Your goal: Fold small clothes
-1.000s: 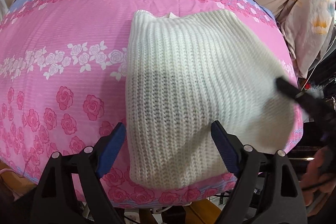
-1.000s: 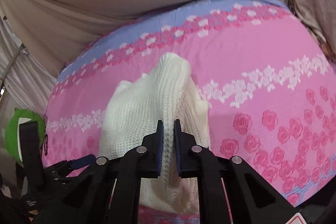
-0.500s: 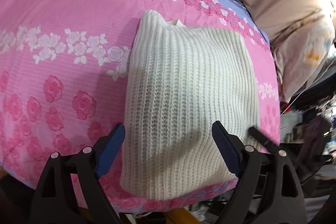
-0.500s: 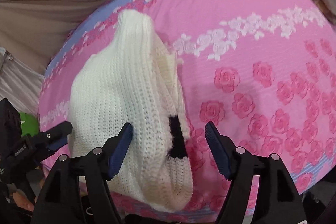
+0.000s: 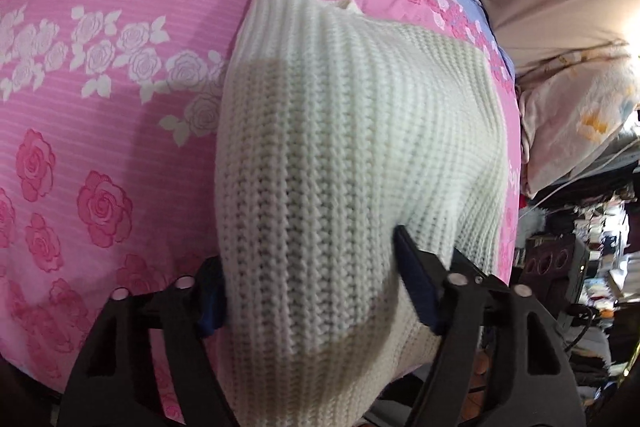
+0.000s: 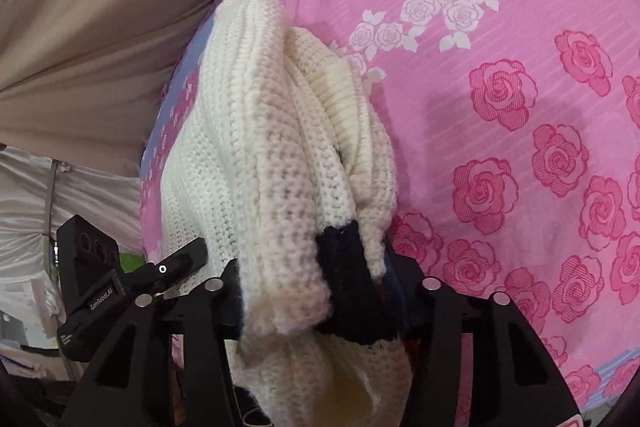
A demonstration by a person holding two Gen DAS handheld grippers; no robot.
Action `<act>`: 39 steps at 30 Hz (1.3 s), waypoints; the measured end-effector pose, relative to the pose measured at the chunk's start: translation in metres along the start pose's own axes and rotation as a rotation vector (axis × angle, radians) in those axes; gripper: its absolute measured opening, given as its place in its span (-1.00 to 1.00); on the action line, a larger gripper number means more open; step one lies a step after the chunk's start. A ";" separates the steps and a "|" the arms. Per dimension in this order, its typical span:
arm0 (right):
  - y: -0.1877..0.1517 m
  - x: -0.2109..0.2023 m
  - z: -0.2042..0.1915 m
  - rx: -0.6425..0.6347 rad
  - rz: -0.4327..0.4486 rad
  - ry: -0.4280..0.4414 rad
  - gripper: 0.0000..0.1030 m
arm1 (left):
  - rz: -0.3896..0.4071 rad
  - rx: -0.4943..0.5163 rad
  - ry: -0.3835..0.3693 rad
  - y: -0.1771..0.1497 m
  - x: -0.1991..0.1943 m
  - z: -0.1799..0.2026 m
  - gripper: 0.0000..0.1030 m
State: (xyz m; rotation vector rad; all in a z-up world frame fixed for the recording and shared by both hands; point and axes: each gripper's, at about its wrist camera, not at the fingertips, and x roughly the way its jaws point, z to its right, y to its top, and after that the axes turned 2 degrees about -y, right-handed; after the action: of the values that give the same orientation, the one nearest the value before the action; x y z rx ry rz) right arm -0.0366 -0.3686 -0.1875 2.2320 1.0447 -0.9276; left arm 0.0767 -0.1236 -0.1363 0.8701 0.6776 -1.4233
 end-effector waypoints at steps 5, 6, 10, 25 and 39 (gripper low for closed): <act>-0.008 -0.045 -0.016 -0.009 0.100 0.021 -0.16 | 0.007 0.066 0.005 -0.003 -0.025 0.031 -0.09; -0.010 -0.060 -0.019 -0.017 0.126 0.015 -0.16 | 0.008 0.091 -0.005 -0.005 -0.032 0.043 -0.10; -0.017 -0.114 -0.030 -0.051 0.217 -0.016 -0.17 | 0.028 0.231 -0.021 -0.016 -0.056 0.097 -0.12; -0.039 -0.228 -0.117 -0.273 0.546 -0.042 -0.16 | 0.244 0.518 -0.046 -0.029 -0.166 0.179 -0.11; -0.044 -0.127 -0.213 -0.427 0.443 0.035 -0.01 | 0.391 0.441 0.071 0.011 -0.235 0.073 -0.02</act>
State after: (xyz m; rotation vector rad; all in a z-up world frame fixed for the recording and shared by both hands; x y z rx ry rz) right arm -0.0542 -0.2575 0.0382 1.9975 0.6413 -0.4272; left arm 0.0666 -0.0564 0.1007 1.3233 0.2213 -1.2030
